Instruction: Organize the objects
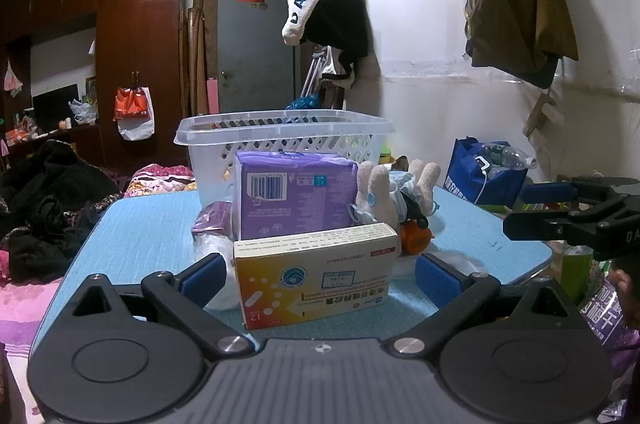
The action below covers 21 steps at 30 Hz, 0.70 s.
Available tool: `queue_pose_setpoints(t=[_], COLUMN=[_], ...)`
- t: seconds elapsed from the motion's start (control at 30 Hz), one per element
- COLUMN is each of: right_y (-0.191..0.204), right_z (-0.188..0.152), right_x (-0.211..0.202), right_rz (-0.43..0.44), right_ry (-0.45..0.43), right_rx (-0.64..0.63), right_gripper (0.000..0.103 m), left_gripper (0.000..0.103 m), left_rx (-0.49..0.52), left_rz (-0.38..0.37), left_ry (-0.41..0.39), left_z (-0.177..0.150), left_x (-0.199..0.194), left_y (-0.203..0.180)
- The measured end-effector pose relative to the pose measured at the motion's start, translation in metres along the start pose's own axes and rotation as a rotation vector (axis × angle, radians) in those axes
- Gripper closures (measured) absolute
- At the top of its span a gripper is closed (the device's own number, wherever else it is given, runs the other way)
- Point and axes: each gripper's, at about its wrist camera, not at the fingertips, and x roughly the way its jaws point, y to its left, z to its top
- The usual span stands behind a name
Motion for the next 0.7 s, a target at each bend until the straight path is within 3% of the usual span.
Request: queue_pose_setpoints(t=[0.7], right_y=[0.0002], right_z=[0.0006], right_x=[-0.0003], right_rz=[0.000], right_ry=[0.003], right_rx=[-0.005], right_gripper=[0.000], left_gripper=[0.001], left_rx=[0.002], left_rz=[0.004], left_ry=[0.003], left_z=[-0.0015], left_x=[0.0023], left_y=[-0.0018])
